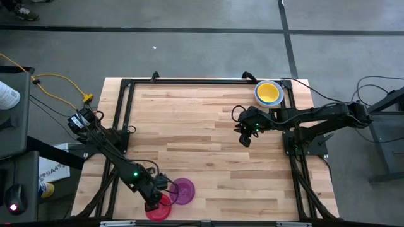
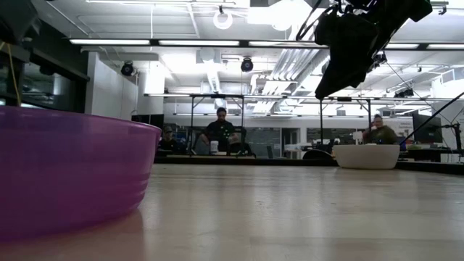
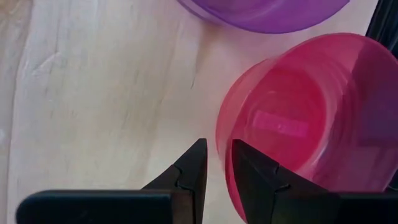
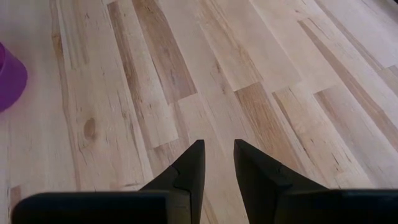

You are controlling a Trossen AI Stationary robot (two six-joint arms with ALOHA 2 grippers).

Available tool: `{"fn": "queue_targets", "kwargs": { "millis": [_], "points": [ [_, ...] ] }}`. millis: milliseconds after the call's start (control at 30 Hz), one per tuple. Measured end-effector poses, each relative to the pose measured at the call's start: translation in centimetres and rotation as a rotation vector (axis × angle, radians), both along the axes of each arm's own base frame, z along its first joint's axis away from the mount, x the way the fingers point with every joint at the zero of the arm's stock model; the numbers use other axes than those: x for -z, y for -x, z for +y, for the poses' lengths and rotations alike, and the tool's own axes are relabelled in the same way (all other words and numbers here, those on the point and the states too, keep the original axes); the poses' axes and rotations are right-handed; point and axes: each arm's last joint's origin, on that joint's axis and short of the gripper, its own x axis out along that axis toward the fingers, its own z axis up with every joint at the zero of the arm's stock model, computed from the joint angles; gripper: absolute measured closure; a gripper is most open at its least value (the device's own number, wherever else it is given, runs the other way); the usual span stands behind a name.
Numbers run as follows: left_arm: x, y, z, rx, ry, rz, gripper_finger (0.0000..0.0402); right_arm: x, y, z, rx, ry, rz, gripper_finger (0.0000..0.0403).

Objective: Nest bowls inside each other
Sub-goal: Stack the red bowl on the yellow bowl

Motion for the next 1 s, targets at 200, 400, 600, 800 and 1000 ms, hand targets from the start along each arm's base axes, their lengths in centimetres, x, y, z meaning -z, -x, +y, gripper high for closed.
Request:
{"fn": "queue_targets", "kwargs": {
  "millis": [200, 400, 600, 800, 1000],
  "points": [
    [0.1, 0.1, 0.1, 0.008, -0.013, 0.008, 0.0366, 0.0, 0.0, 0.0, 0.001, -0.001, 0.0, 0.0323],
    [0.1, 0.2, 0.2, 0.034, -0.025, 0.012, 0.0391, 0.0, 0.0, 0.0, 0.001, -0.001, 0.0, 0.0323],
    [0.2, 0.6, 0.6, 0.037, -0.07, 0.06, 0.0397, 0.0, 0.0, 0.0, 0.001, -0.002, 0.0, 0.0323],
    [-0.3, 1.5, 1.5, 0.058, -0.123, 0.115, 0.0399, 0.0, 0.0, 0.0, 0.001, -0.002, 0.0, 0.0323],
    [-3.7, 2.2, 2.4, 0.04, -0.177, 0.086, 0.04, 0.0, 0.0, 0.0, 0.001, -0.002, 0.0, 0.0323]
  ]
}}
